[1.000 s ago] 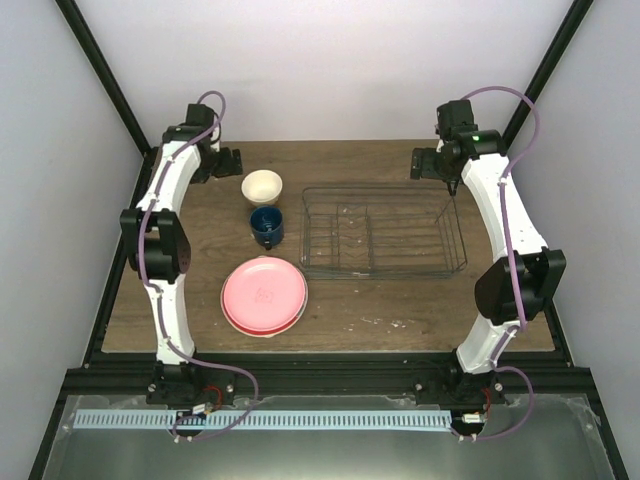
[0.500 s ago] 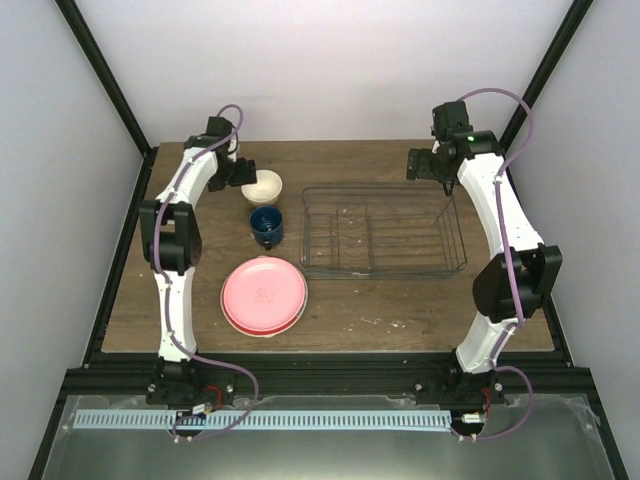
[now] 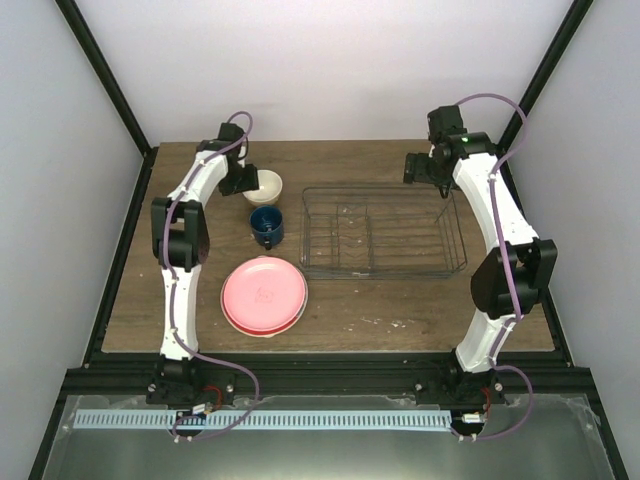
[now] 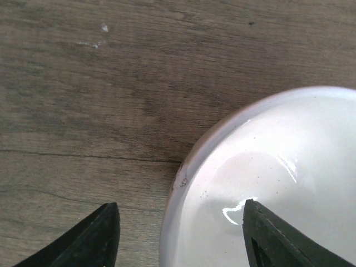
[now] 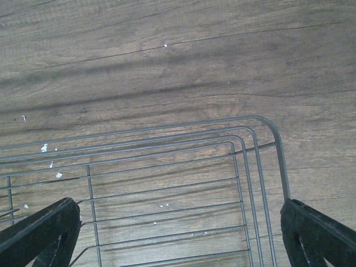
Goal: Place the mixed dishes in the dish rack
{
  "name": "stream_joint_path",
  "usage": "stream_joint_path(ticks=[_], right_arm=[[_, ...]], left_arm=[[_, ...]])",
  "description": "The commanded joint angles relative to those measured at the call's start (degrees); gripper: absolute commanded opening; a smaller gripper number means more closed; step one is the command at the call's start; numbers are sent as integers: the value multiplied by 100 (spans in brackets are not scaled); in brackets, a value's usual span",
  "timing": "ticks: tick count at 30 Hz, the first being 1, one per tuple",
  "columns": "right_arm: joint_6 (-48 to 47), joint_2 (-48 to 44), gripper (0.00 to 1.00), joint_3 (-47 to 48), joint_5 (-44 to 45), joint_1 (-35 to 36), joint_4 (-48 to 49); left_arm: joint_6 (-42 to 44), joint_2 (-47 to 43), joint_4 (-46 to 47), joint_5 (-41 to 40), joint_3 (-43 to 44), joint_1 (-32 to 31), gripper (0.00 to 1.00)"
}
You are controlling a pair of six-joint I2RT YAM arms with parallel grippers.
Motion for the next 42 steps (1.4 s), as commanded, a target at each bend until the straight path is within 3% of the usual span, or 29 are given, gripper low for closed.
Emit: stream_joint_path(ticks=[1,10,17,21,32,42], right_arm=[[68,-22,100,-126,64,66,37],[81,-51,100,-304,73,67,103],[64,-67,100,-348,90,65,127],[37,-59,100,-375,70,67,161],[-382,-406,100,-489,-1200,201,1085],[-636,-406,100,-703,-1682,256,1471]], left_arm=[[-29,224,45,-3,119,-36,60],[-9,284,168,18,-93,-71,52],[10,211,181,110,-92,-69,15],[64,111,213,215,-108,-71,1],[127,-737,860,1051,-6,110,0],[-73,-1678,1570,1580,-187,161,0]])
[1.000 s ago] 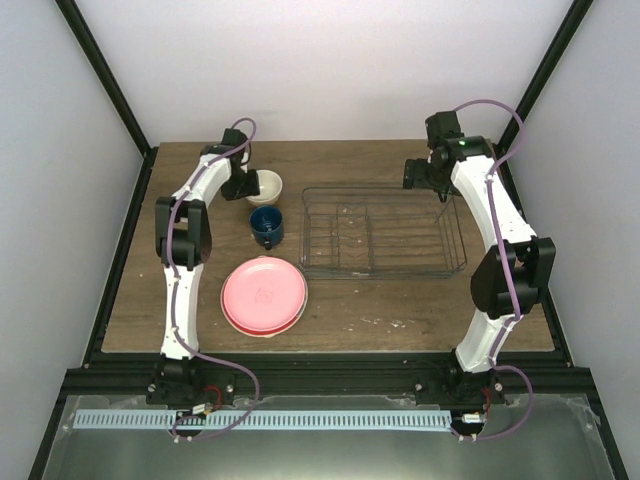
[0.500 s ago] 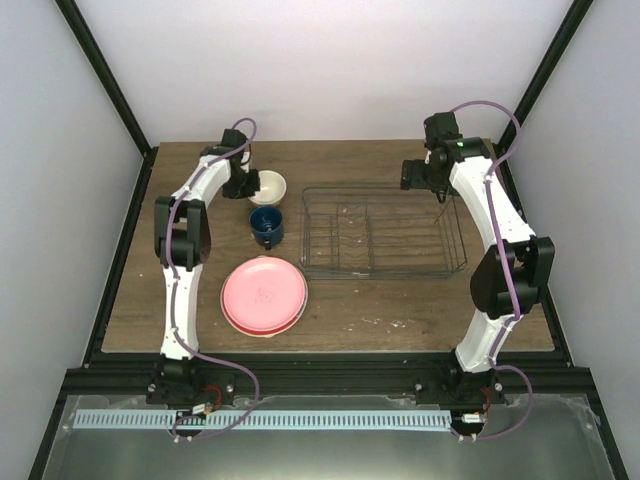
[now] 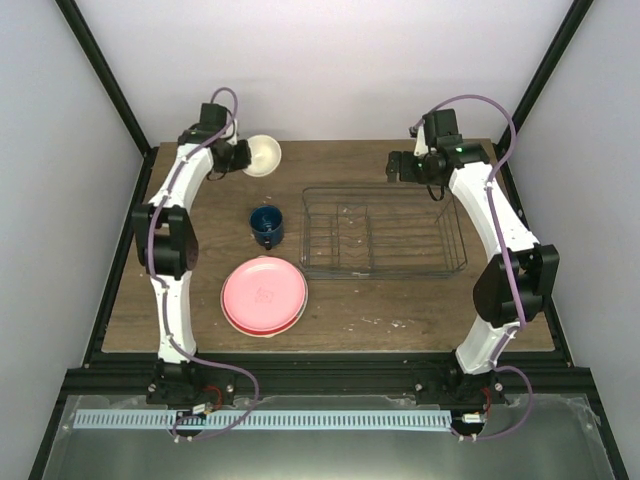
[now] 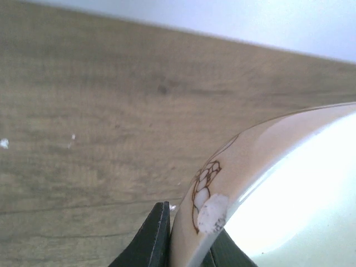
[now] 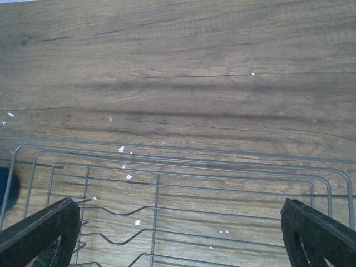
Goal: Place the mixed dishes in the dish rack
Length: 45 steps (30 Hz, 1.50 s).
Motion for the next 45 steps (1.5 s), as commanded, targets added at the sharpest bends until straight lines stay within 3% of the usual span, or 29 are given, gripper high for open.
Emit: stream_joint_path(ticks=[1,9,20,35,45], right_arm=[[-217,-79,100,-63,-452,54,267],[-55,-432,100,-626,-1403,98,1196],[86,-992,100,-1305,-2563,131,1934],[512,-763,100,-1729,-4090,164,2511],[676,-589,100,-1823,-4434,306,2953]], left_arm=[[-133,-819,811,590,-33,-40,0],[104,-1527,954,935,-487,-507,0],[-89,-2038,1397,1108,-1742,-1122,0],[-260,-2156,1683,1295,-2033,-1685,0],[-382,-2116,1782,1370,-2094,-2011,0]])
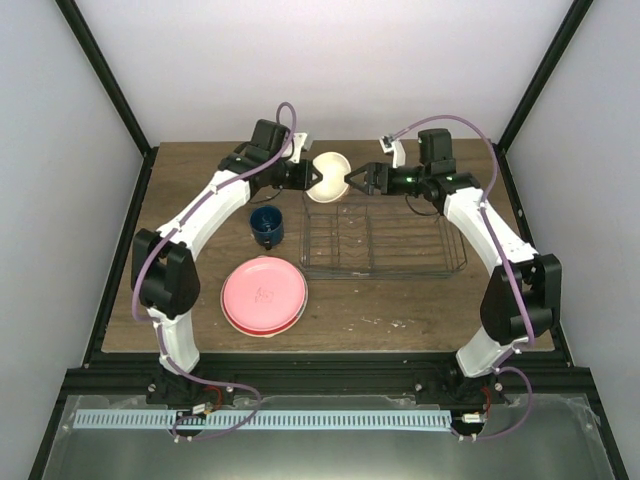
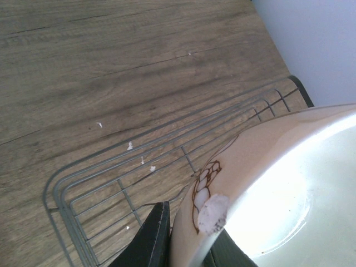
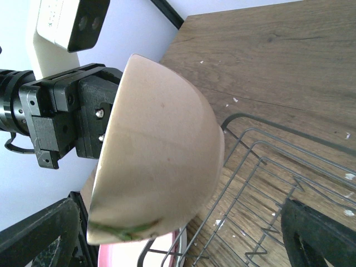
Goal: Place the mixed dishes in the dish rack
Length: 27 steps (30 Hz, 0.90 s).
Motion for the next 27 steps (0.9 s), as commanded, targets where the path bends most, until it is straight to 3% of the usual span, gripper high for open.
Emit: stream_joint_path(ticks=[1,25,27], right_arm=[[72,128,100,2,-310,108,255],[316,432,100,-99,-874,285,691],[302,424,96,-98,-922,291,689]], left_arm=[[-141,-233,474,240,24,-57,0],[-319,-86,641,467,108,-269,0],[-311,-72,641,459,102,-269,0]])
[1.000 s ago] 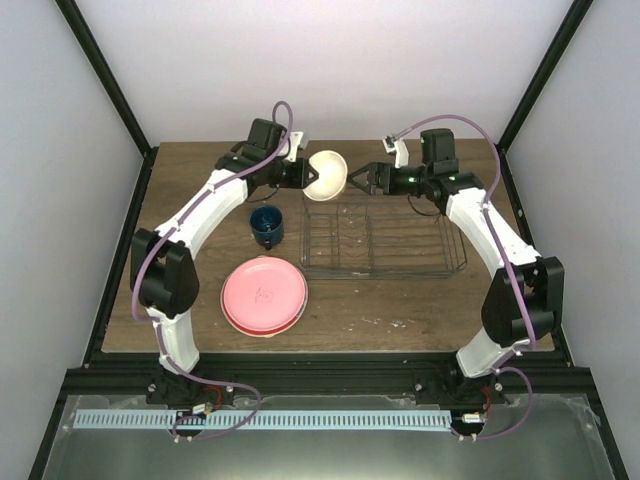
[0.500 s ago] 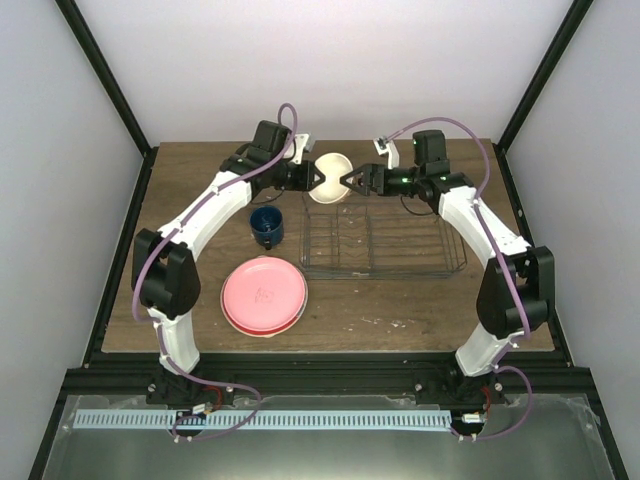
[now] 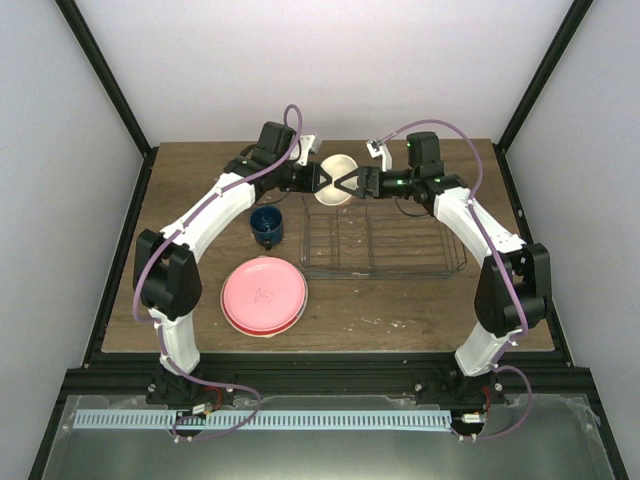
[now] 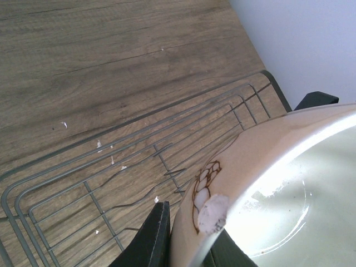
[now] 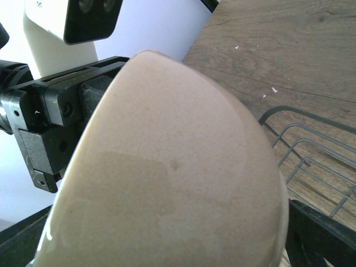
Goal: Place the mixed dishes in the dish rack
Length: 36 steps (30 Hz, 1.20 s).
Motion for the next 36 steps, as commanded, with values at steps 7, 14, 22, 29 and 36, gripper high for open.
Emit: stream_joint_path(ticks=[7,14,22,29,36], right_arm=[[-153,34,71,60,-364,71,-36],[-226,98,35,31,-525,76,-124],[-283,56,33,78,-415,71,-79],[-411,71,29,237,163,73,-300],[-690,133,24,552,790,78,-736]], left_arm=[[-66,-30,390,97,158,-29,0],[-103,50,460,122,102,-24,0],[-148,139,546,219,37,-29,7],[87,168,281,-180,-12,-23,46],[255,98,58,-379,-66,26,70]])
